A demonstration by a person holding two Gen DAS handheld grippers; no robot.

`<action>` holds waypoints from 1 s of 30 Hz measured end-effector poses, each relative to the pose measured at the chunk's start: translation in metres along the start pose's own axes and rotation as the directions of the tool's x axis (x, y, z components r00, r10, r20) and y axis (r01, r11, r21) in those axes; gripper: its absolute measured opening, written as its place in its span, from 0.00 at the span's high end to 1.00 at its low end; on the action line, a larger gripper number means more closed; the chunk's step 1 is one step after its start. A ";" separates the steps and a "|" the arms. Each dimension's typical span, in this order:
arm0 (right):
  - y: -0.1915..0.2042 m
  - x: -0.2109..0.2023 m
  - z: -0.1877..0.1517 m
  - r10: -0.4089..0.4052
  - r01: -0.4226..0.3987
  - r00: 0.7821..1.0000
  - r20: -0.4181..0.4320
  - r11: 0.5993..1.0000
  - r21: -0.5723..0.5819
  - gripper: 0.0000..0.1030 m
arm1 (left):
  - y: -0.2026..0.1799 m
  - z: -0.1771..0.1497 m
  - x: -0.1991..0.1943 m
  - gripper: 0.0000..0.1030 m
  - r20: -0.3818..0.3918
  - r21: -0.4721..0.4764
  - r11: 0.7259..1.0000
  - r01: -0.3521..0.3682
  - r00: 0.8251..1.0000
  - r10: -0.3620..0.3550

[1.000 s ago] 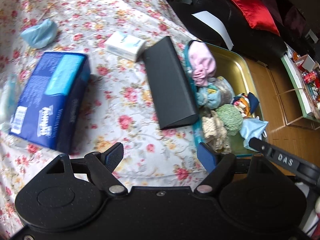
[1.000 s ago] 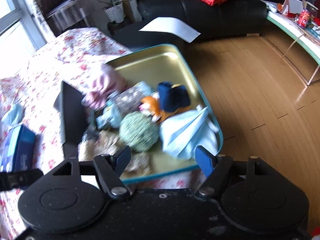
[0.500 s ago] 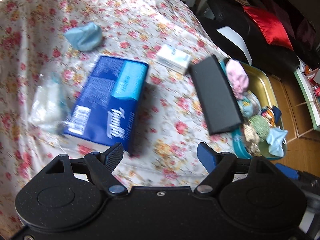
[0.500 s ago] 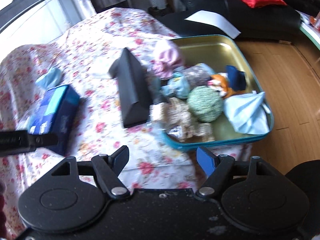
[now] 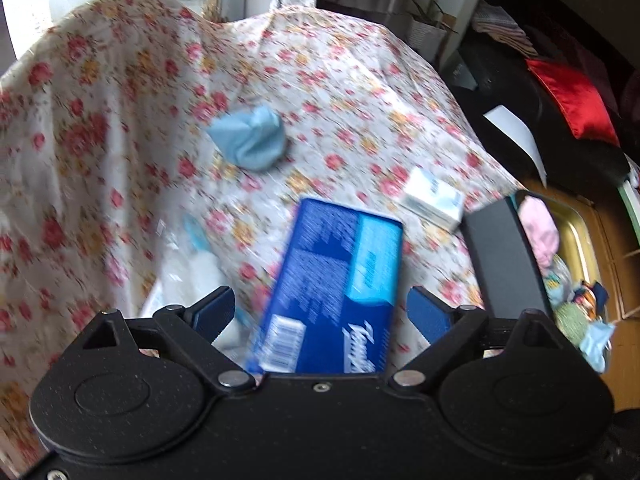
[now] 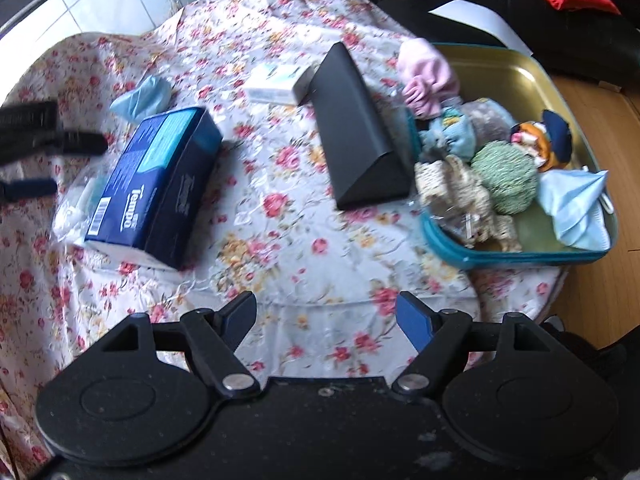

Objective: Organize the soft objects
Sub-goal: 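Withdraw the right tool while the left tool moves to the clear cotton bag, then close the left tool on the clear bag of white cotton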

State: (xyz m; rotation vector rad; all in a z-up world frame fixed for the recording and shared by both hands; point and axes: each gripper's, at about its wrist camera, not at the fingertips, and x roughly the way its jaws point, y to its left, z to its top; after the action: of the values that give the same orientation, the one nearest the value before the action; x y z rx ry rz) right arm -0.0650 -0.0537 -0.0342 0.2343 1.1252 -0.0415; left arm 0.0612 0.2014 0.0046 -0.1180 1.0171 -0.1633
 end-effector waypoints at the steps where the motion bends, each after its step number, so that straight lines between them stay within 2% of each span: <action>1: 0.002 0.001 0.000 0.003 -0.003 1.000 -0.006 1.000 -0.002 0.26 | 0.004 0.004 0.002 0.13 0.001 -0.003 1.000 -0.005 1.000 0.005; 8: 0.010 0.006 0.002 0.008 -0.009 1.000 -0.022 1.000 -0.010 0.25 | 0.052 0.020 0.005 0.13 0.006 -0.127 0.990 -0.065 0.998 0.066; 12: 0.012 0.011 0.003 0.008 -0.009 0.999 -0.033 1.000 -0.012 0.25 | 0.078 0.011 0.015 0.13 -0.050 -0.189 0.976 -0.104 0.994 0.096; 16: 0.014 0.016 0.002 0.009 -0.010 0.999 -0.045 1.000 -0.016 0.25 | 0.093 -0.004 0.029 0.13 -0.123 -0.247 0.964 -0.104 0.990 0.076; 20: 0.016 0.020 0.001 0.009 -0.010 0.998 -0.058 1.000 -0.019 0.25 | 0.092 -0.010 0.035 0.13 -0.142 -0.252 0.962 -0.100 0.988 0.065; 27: 0.020 0.023 0.000 0.007 -0.009 0.997 -0.073 1.000 -0.024 0.24 | 0.086 -0.002 0.045 0.13 -0.139 -0.228 0.967 -0.113 0.987 0.082; 29: 0.021 0.024 -0.001 0.008 -0.009 0.997 -0.077 1.000 -0.024 0.24 | 0.085 -0.001 0.047 0.15 -0.135 -0.219 0.970 -0.108 0.988 0.080; 30: 0.021 0.024 0.000 0.008 -0.010 0.997 -0.079 1.000 -0.025 0.24 | 0.084 -0.001 0.047 0.23 -0.133 -0.214 0.971 -0.108 0.988 0.080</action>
State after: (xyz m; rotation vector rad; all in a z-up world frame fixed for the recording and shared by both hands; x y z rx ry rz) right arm -0.0517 -0.0307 -0.0525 0.2202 1.2022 -0.0101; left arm 0.0918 0.2744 -0.0497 -0.2641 1.1606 0.0303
